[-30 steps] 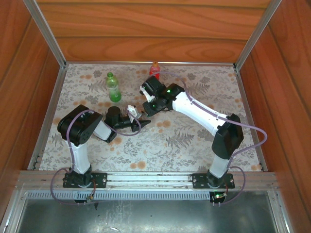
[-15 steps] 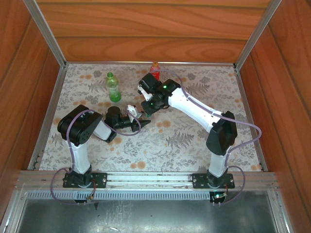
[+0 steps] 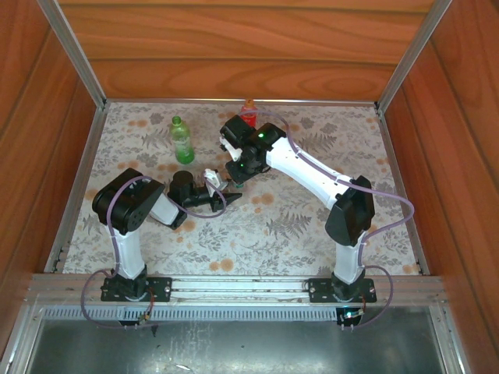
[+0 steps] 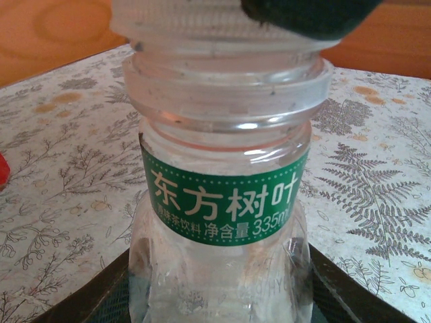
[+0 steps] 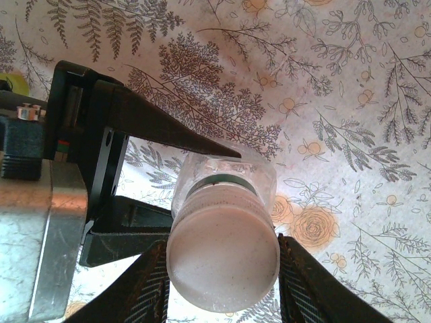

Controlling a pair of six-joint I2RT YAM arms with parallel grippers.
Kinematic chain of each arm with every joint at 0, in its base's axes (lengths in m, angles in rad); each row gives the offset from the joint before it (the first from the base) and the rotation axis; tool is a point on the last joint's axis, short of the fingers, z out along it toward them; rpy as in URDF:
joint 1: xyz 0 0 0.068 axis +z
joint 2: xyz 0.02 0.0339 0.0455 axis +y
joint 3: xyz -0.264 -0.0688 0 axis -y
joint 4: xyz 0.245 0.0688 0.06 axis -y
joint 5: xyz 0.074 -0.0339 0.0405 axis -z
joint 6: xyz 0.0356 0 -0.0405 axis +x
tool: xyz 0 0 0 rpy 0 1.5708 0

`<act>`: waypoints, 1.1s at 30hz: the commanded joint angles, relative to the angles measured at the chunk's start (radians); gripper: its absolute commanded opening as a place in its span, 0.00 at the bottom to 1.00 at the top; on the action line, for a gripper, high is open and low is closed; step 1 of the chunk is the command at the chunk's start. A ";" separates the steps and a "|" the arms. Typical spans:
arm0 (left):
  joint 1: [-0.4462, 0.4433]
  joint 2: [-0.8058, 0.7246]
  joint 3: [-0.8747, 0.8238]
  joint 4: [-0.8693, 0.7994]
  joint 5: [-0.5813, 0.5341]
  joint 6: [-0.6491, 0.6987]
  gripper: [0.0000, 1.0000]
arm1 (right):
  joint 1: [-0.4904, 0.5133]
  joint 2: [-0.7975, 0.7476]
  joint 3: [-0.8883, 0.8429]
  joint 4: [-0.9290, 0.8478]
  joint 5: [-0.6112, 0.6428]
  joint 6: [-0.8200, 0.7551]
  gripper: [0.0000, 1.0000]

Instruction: Screw on the bottle caps

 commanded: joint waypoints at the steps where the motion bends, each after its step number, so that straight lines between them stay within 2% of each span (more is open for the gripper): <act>1: -0.014 0.001 0.009 -0.023 0.030 0.009 0.50 | -0.010 0.034 -0.022 -0.058 -0.015 0.024 0.39; 9: -0.042 0.009 0.036 -0.023 0.041 -0.003 0.50 | -0.016 -0.031 -0.050 -0.028 -0.013 0.019 0.43; 13: -0.060 0.026 0.063 -0.023 0.047 -0.011 0.50 | -0.023 -0.053 -0.089 -0.025 -0.010 0.026 0.38; 23: -0.103 0.105 0.163 -0.023 0.064 -0.025 0.50 | -0.066 -0.150 -0.225 -0.002 -0.017 0.066 0.40; 33: -0.107 0.110 0.162 -0.023 0.061 -0.024 0.50 | -0.082 -0.144 -0.228 0.015 -0.065 0.084 0.41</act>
